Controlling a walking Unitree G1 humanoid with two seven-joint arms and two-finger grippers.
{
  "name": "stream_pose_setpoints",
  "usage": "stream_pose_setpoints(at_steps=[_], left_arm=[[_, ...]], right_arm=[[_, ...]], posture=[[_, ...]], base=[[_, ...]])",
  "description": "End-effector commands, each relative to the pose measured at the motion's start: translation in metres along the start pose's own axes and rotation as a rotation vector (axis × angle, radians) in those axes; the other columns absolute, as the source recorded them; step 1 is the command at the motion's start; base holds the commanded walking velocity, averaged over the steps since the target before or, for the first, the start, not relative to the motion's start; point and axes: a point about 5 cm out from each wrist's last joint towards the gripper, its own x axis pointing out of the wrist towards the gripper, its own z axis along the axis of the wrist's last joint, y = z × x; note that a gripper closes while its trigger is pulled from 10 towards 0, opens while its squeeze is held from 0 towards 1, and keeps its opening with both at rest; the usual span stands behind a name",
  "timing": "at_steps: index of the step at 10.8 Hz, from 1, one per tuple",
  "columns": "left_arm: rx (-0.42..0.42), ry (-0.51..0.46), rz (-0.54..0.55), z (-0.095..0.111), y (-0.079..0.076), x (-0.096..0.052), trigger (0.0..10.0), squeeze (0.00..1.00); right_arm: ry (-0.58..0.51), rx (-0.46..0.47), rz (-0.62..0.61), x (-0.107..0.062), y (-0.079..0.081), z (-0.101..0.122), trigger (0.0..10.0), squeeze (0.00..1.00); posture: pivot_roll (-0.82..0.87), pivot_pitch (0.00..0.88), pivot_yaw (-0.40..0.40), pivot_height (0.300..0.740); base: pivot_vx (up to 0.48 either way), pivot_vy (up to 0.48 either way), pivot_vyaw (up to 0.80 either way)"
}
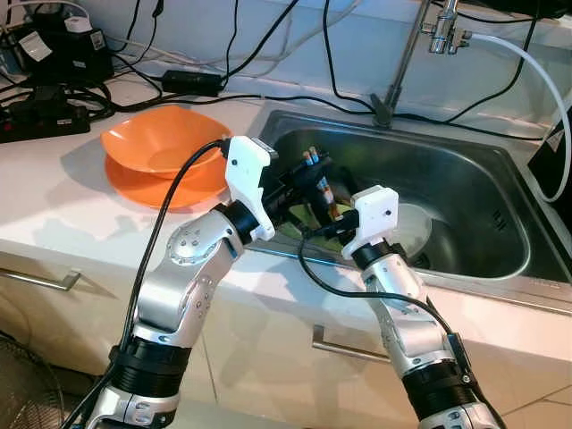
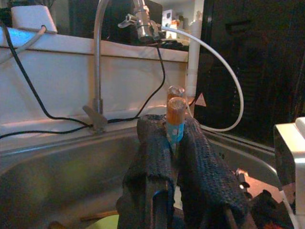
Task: Kitchen organization
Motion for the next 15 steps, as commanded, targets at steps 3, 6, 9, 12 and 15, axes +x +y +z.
stream_pose_setpoints(at_steps=[3,6,9,12,15], left_arm=[[0.004,0.017,-0.015,-0.0024,-0.0031,0.0000,10.0,0.00],[-0.002,-0.004,-0.020,0.0006,-0.0033,-0.0004,10.0,0.13],[-0.007,-0.008,-0.024,0.0009,-0.0035,-0.0005,10.0,1.00],[0.001,-0.015,-0.009,0.0026,-0.0015,-0.0006,10.0,1.00],[0.023,-0.023,0.030,0.0048,0.0037,-0.0018,10.0,0.00]], right_arm=[[-0.032,0.000,-0.008,0.0045,-0.0033,0.0092,0.0,0.00],[-0.028,0.001,-0.002,0.0047,-0.0026,0.0083,0.0,0.00],[-0.023,-0.002,-0.004,0.0042,-0.0030,0.0074,0.0,0.00],[-0.021,-0.006,-0.005,0.0051,-0.0044,0.0072,0.0,0.00],[-0.015,-0.009,-0.008,0.0043,-0.0059,0.0057,0.0,0.00]], posture=[[0.24,0.028,-0.061,0.740],[0.24,0.024,-0.061,0.740],[0.24,0.021,-0.063,0.740],[0.24,0.023,-0.065,0.740],[0.24,0.025,-0.066,0.740]], base=[[0.000,0.000,0.00],[0.000,0.000,0.00],[0.000,0.000,0.00],[0.000,0.000,0.00],[0.000,0.000,0.00]])
